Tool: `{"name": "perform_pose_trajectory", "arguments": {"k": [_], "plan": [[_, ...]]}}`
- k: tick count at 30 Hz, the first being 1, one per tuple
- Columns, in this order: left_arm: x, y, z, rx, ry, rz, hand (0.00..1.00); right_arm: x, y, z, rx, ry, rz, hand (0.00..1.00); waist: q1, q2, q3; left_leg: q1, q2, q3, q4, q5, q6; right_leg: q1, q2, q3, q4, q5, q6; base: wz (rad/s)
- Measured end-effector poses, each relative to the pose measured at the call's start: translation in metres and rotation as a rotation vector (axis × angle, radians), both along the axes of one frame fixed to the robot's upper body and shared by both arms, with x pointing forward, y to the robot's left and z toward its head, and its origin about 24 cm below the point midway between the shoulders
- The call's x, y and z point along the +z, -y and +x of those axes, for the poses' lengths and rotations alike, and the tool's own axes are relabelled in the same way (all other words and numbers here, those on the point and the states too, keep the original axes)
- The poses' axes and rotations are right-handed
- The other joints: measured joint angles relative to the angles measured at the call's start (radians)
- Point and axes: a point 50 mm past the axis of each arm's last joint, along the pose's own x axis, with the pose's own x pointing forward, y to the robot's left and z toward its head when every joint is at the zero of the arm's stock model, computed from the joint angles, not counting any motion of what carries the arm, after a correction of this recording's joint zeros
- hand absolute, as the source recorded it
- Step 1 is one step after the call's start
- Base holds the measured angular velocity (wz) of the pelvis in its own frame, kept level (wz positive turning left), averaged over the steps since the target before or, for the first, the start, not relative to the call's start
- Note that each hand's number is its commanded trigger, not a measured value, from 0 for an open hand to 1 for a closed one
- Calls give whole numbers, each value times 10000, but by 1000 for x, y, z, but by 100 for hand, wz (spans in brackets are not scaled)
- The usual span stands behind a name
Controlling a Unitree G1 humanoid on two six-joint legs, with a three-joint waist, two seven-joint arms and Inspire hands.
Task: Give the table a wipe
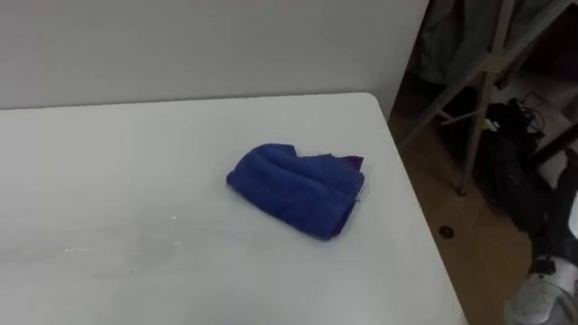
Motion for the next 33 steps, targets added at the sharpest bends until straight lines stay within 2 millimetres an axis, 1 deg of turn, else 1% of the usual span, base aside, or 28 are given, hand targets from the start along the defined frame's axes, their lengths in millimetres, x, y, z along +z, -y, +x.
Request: {"name": "perform_pose_trajectory", "arguments": {"k": [2, 4, 5, 6, 7, 9, 10, 11, 12, 13, 15, 16, 18, 19, 20, 21, 23, 26, 27, 28, 29, 30, 31, 32, 33], "plan": [[0, 0, -3, 17, -62, 1, 0, -10, 6, -11, -686, -309, 444, 0, -43, -8, 4, 2, -3, 53, 3, -5, 8, -28, 11, 145, -5, -1, 2, -8], [0, 0, -4, 41, -91, 4, 0, -21, 14, -26, -1670, -588, 1081, 0, -86, -25, -10, 20, -14, 67, 3, -13, 22, -18, 4, 174, 0, -12, 20, -5], [0, -1, -5, 52, -121, 5, 0, -28, 19, -37, -2324, -758, 1472, 0, -91, -23, -9, 28, -14, 96, 10, -18, 30, -14, 5, 207, 3, -16, 28, 0], [0, -1, -6, 95, -131, 23, 0, -34, 24, -47, -2938, -949, 1796, 0, -122, -30, -5, 24, -15, 98, 31, -19, 31, -12, 6, 202, -1, -15, 30, 0], [0, -2, -7, 150, -128, 32, 0, -36, 25, -52, -3214, -1036, 1932, 0, -134, -33, -3, 23, -15, 97, 42, -19, 32, -12, 6, 203, -1, -15, 29, 0], [1, -7, -9, 429, -103, 97, 0, -46, 31, -69, -4178, -1407, 2373, 0, -208, -47, -1, 23, -9, 80, 105, -20, 31, 11, 13, 180, -11, -14, 28, 2], [2, -8, -9, 482, -87, 121, 0, -49, 31, -73, -4343, -1595, 2445, 0, -225, -53, -5, 25, -11, 67, 108, -22, 33, 19, 10, 158, -8, -15, 29, 7], [2, -9, -9, 546, -73, 155, 0, -55, 32, -82, -4615, -1971, 2654, 0, -271, -65, -1, 21, -13, 49, 102, -25, 35, 25, 1, 122, 3, -15, 29, 4], [2, -9, -10, 581, -103, 169, 0, -60, 31, -89, -4893, -2278, 2868, 0, -296, -72, 20, 13, -12, 49, 82, -39, 47, 24, 4, 140, 9, -16, 31, 0], [2, -9, -11, 592, -130, 170, 0, -62, 31, -93, -5024, -2418, 2971, 0, -311, -56, 19, 13, -11, 52, 87, -45, 52, 24, 5, 154, 11, -18, 33, 0], [2, -11, -13, 758, -225, 181, 0, -71, 31, -111, -5658, -2991, 3414, 0, -330, -71, 23, 47, -19, 57, 79, -46, 55, 89, 23, 225, -77, -23, 44, 0], [2, -12, -13, 813, -233, 189, 0, -73, 30, -117, -5821, -3113, 3558, 0, -329, -72, 24, 87, -19, 54, 70, -46, 55, 123, 33, 240, -144, -18, 51, 0], [2, -13, -15, 948, -268, 177, 0, -81, 24, -136, -6243, -3688, 4075, 0, -350, -53, 38, 182, -18, 78, 21, -44, 56, 229, 39, 242, -184, -17, 53, 0], [2, -13, -15, 942, -283, 147, 0, -84, 22, -140, -6277, -3907, 4207, 0, -355, -19, 58, 182, -18, 63, 23, -44, 56, 228, 40, 240, -217, -16, 52, 0], [1, -11, -16, 914, -315, 41, 0, -89, 17, -149, -6360, -4426, 4454, 0, -363, -34, 36, 180, -16, 28, 30, -43, 56, 230, 59, 220, -304, 8, 60, 4], [1, -9, -17, 895, -350, -52, 0, -94, 12, -158, -6433, -4893, 4765, 0, -363, -7, 39, 173, -25, 6, 29, -44, 56, 226, 51, 206, -301, 8, 63, 3], [0, -8, -18, 893, -406, -126, 0, -99, 7, -167, -6391, -5539, 5156, 0, -364, 15, 46, 134, -33, 10, 45, -45, 57, 186, 45, 213, -292, 8, 64, 0], [-1, -5, -19, 872, -463, -181, 0, -102, 4, -174, -5825, -6315, 5519, 0, -358, 73, 12, 42, -34, 0, 73, -49, 65, 151, 47, 211, -296, 28, 76, 0], [-2, -3, -19, 748, -515, -194, 0, -103, 1, -173, -5160, -6813, 5412, 0, -339, 141, -10, 59, -25, 9, 90, -48, 66, 198, 59, 211, -279, 67, 66, 0], [-2, -2, -19, 687, -534, -207, 0, -104, -1, -172, -4685, -7162, 5289, 0, -335, 105, 2, 84, -23, 9, 101, -48, 66, 215, 68, 219, -293, 84, 61, -3], [-3, 0, -19, 556, -578, -226, 0, -107, -5, -168, -3673, -7854, 5034, 0, -318, 147, 27, 110, -32, 9, 102, -48, 66, 250, 75, 202, -307, 102, 54, 0], [-4, 3, -19, 396, -639, -258, 0, -109, -10, -165, -2708, -8488, 4799, 0, -303, 179, 15, 155, -66, 6, 89, -50, 64, 260, 78, 194, -316, 103, 54, 0], [-5, 4, -19, 319, -698, -288, 0, -110, -12, -163, -2292, -8751, 4702, 0, -283, 198, 4, 179, -76, 3, 76, -50, 63, 271, 78, 205, -314, 101, 54, 0], [-7, 7, -22, 158, -914, -362, 0, -111, -16, -158, -1503, -9275, 4462, 0, -238, 286, -31, 196, -77, 3, 77, -55, 68, 294, 77, 217, -322, 99, 55, 0], [-9, 10, -23, -7, -1099, -440, 0, -113, -20, -153, -828, -9617, 4279, 0, -186, 384, -26, 202, -55, -7, 103, -63, 82, 314, 67, 211, -318, 97, 61, 0]]}}
